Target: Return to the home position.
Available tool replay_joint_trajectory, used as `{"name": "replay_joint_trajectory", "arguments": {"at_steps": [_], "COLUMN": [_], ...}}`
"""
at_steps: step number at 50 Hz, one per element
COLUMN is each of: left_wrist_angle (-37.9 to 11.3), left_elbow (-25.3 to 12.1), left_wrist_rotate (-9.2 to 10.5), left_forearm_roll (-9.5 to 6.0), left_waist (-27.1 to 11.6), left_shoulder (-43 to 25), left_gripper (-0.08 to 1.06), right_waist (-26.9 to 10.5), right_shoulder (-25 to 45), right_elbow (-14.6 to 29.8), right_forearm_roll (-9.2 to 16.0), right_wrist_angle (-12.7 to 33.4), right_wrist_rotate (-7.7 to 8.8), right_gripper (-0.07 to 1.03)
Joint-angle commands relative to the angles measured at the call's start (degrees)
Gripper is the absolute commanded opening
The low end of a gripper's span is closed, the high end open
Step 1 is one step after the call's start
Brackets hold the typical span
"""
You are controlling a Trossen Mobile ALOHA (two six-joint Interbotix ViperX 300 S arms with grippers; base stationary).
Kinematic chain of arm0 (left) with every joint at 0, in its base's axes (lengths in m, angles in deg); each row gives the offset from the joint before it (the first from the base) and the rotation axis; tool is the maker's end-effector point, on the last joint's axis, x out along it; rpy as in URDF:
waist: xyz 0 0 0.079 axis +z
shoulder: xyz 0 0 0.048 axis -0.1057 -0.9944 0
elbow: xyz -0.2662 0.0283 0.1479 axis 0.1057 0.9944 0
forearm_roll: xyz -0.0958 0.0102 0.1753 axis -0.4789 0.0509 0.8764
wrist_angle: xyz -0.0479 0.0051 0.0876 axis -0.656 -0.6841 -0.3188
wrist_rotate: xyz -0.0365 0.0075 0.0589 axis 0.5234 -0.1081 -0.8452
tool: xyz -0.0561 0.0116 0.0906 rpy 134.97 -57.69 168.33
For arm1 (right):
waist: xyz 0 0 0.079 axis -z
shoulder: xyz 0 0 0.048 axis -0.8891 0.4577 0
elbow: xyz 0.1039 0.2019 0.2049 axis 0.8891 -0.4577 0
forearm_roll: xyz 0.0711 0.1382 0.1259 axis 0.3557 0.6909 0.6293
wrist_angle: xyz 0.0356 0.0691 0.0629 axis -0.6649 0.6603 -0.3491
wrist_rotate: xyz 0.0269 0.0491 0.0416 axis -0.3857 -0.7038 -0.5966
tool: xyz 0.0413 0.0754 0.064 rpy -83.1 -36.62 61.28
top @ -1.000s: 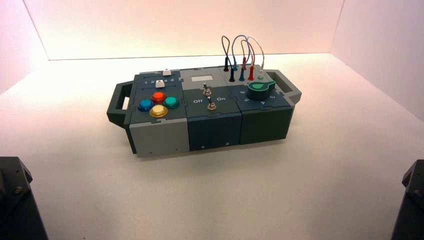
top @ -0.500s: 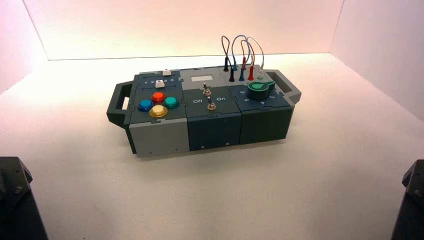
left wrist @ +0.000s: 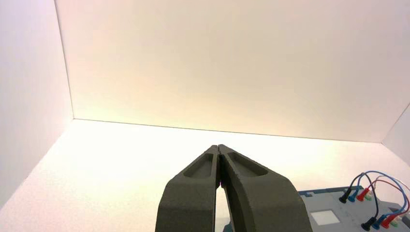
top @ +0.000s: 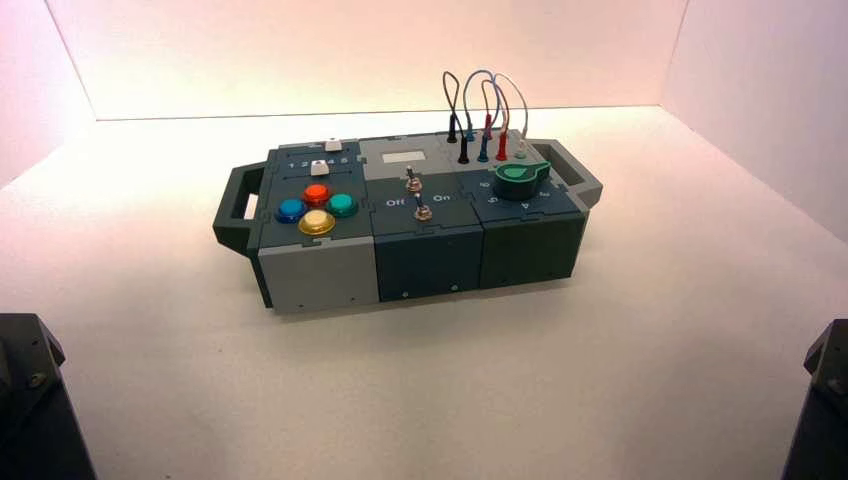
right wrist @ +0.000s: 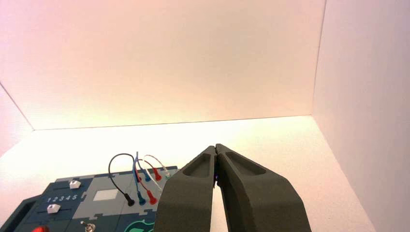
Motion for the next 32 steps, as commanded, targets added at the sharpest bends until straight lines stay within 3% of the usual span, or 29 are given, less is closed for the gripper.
{"name": "replay_joint_trajectory", "arguments": {"at_steps": [1, 32], "left_wrist_angle": [0.35, 0.53], "left_elbow": [-0.97, -1.05], "left_wrist_rotate": [0.35, 0.44], "left_forearm_roll": [-0.09, -0.18], "left_waist": [0.35, 0.35], "left_shoulder": [-0.44, -0.09], "left_gripper": [-0.03, -0.03], "right_waist": [0.09, 0.09], "right_shoulder": [0.44, -2.46], "right_elbow": [0.70, -0.09], "right_forearm_roll": [0.35, 0.70], "right_wrist_angle": [-0.62, -0.26], "right_wrist_rotate": [-0.18, -0.18], "right_gripper": [-0.02, -0.02]}}
